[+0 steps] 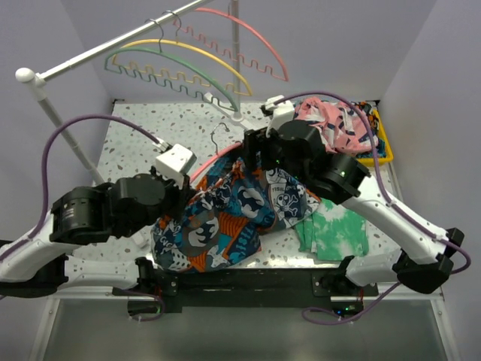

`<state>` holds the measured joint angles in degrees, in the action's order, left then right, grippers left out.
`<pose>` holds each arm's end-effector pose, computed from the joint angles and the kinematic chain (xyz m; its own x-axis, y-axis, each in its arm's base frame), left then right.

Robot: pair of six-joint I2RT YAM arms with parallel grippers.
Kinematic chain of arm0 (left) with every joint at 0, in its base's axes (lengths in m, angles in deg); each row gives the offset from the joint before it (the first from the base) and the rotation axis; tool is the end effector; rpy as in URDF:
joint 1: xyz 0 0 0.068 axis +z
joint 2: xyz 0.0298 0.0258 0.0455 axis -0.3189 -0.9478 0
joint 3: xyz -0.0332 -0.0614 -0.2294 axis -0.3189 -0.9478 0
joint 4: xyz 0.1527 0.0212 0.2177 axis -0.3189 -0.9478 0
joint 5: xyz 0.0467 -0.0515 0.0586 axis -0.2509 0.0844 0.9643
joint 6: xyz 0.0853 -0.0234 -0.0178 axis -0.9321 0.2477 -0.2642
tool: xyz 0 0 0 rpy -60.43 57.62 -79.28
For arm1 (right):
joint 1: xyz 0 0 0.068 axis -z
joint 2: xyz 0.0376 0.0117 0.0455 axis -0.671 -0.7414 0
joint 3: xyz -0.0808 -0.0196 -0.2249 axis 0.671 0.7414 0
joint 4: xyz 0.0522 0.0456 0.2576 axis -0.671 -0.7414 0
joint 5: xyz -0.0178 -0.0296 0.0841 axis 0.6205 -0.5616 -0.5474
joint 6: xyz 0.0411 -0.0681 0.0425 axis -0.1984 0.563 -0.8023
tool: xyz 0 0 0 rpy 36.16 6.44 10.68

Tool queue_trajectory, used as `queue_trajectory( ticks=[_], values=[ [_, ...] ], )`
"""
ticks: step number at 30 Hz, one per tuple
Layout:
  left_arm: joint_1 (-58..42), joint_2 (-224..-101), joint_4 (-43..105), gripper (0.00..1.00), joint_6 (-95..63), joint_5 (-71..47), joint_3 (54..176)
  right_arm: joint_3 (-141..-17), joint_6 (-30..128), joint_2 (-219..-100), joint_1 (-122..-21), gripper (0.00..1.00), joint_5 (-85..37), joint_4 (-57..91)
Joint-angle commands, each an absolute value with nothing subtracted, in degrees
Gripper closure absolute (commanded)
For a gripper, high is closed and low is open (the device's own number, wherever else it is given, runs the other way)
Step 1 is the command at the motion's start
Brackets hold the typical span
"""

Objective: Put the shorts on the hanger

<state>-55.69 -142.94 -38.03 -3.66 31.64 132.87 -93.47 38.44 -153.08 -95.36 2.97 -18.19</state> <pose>0.0943 -0.1633 0.4182 -0.4024 0.1923 -0.8950 0.5372 0.8413 -0.0608 0.2168 0.2452 0.4048 -0.3733 -0.0328 -0.9271 -0.4794 0.8624 0.1625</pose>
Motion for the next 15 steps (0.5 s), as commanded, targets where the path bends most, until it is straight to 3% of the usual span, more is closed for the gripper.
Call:
queue_trajectory(
  ticks=[1, 4, 9, 15],
  values=[
    [-55.67, -140.74, -35.69, 1.00, -7.14, 33.25, 141.21, -94.93, 40.21, -147.16, -93.40, 0.23, 10.71, -16.97],
    [-55.76, -140.74, -36.91, 1.00, -8.73, 31.84, 143.58, -88.88, 37.76, -143.48, -85.61, 0.22, 12.58, -14.79],
    [-55.76, -140.57, -38.68, 1.00, -10.14, 30.61, 146.66, -75.70, 31.60, -139.43, -71.44, 0.21, -1.56, -7.93],
    [-55.76, -140.66, -41.40, 1.00, -9.61, 30.61, 146.68, -69.08, 26.94, -138.37, -68.07, 0.18, -14.29, 4.03]
  ],
)
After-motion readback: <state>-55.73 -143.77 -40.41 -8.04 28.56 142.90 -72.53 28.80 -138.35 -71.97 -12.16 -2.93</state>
